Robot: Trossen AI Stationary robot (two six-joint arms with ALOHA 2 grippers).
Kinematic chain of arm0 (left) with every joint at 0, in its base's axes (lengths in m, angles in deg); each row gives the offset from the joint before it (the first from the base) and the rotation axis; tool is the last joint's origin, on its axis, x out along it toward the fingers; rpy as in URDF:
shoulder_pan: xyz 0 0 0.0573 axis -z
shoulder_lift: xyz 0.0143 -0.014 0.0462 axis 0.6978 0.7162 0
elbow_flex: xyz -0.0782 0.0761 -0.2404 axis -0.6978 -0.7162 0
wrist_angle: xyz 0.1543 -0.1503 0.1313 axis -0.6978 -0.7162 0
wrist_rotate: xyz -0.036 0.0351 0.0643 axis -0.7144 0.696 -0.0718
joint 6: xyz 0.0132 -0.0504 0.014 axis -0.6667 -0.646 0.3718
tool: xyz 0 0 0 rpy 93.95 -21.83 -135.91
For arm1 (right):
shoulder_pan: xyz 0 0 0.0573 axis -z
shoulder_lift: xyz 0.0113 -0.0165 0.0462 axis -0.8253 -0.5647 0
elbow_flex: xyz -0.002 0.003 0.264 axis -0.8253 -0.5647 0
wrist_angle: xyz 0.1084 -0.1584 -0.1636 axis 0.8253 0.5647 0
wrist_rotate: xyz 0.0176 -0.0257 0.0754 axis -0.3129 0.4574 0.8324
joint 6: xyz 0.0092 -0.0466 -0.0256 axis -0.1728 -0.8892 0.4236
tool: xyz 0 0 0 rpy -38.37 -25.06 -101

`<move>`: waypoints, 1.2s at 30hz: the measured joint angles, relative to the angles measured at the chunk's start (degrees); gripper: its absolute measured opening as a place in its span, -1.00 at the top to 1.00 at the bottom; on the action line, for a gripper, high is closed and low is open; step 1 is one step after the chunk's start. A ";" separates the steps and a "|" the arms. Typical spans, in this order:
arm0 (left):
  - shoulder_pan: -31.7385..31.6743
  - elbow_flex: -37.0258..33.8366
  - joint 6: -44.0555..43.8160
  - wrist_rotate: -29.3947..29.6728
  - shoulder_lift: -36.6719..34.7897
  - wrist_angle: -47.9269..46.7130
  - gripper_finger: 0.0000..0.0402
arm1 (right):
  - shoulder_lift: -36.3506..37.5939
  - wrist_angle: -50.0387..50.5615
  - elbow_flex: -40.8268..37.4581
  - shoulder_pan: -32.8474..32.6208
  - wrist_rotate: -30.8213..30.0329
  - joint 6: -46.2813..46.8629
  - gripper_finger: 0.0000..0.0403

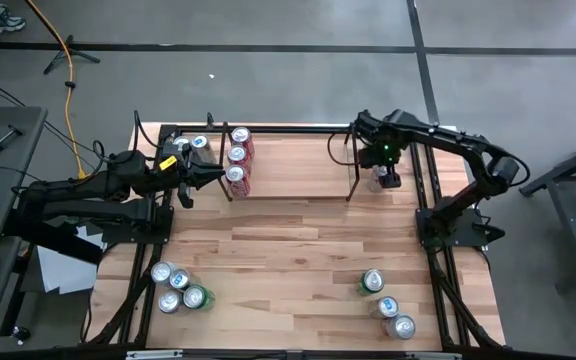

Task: Place canned beverage on shelf
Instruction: Put the top right silver soda can on the shelf

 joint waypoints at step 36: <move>0.00 0.00 0.13 0.00 0.00 -0.17 1.00 | 4.59 11.37 39.36 -2.62 -17.24 20.07 -0.31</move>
